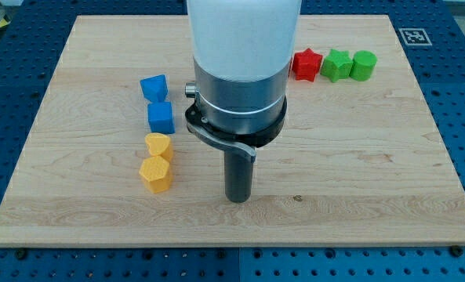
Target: Push the yellow hexagon bottom right to the yellow heart
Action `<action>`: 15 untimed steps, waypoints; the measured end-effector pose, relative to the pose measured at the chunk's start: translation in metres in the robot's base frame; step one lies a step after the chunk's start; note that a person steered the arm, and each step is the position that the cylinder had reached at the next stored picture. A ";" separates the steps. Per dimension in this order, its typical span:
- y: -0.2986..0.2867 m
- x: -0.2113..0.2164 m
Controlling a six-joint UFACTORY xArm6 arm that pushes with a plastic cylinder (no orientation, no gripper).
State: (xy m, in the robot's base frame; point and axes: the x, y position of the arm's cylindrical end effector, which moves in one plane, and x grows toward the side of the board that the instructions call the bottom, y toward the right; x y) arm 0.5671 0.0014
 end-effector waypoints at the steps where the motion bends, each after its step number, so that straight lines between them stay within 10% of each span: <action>1: 0.000 -0.001; 15: -0.140 -0.019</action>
State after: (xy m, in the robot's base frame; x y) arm 0.5483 -0.1382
